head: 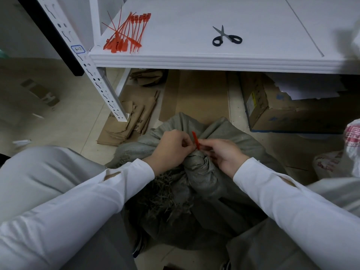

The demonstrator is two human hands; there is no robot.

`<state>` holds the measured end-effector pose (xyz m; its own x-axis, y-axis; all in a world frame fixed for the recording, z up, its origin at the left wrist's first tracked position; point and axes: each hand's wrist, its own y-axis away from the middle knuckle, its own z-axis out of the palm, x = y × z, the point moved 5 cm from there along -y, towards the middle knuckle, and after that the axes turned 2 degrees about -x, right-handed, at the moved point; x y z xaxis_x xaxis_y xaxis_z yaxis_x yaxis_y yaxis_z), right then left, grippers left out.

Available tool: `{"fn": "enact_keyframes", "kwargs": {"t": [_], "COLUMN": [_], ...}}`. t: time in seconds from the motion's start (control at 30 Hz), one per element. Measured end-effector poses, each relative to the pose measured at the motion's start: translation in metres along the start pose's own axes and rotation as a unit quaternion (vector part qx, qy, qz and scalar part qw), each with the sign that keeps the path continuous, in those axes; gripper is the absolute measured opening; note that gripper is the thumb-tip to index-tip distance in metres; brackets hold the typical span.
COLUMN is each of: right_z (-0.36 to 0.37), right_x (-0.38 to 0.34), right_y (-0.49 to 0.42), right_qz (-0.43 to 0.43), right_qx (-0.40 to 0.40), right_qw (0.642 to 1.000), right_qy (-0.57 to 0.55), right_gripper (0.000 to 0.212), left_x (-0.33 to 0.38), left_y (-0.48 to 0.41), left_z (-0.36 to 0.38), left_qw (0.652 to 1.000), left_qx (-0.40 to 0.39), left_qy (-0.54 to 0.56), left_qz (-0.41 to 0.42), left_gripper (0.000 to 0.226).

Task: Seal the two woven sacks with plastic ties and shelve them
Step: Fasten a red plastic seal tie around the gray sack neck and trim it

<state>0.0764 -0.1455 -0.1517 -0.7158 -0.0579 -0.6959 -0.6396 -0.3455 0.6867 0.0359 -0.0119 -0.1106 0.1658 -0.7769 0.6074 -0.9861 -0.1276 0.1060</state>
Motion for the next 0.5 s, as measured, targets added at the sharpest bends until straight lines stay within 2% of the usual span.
{"fn": "enact_keyframes", "kwargs": {"t": [0.1, 0.2, 0.37, 0.5], "right_z": [-0.003, -0.003, -0.003, -0.001], "right_x": [-0.003, -0.003, -0.001, -0.001], "right_y": [0.000, 0.001, 0.001, 0.003], "right_qz": [0.001, 0.004, 0.019, 0.023], "right_qx": [0.011, 0.018, 0.006, 0.000], "right_qw": [1.000, 0.999, 1.000, 1.000], "right_qy": [-0.026, -0.036, -0.004, -0.004], "right_gripper": [0.023, 0.030, 0.031, 0.021], "left_x": [-0.005, -0.007, -0.006, -0.005], "left_y": [-0.002, -0.001, 0.002, 0.004], "left_z": [-0.006, -0.006, 0.002, 0.004], "left_qw": [0.999, 0.998, 0.997, 0.997], "left_qx": [-0.013, -0.041, -0.061, -0.050], "left_qy": [-0.030, -0.046, -0.054, -0.055], "left_qz": [-0.024, -0.014, 0.005, 0.019], "left_gripper": [0.024, 0.015, 0.005, 0.006]}}
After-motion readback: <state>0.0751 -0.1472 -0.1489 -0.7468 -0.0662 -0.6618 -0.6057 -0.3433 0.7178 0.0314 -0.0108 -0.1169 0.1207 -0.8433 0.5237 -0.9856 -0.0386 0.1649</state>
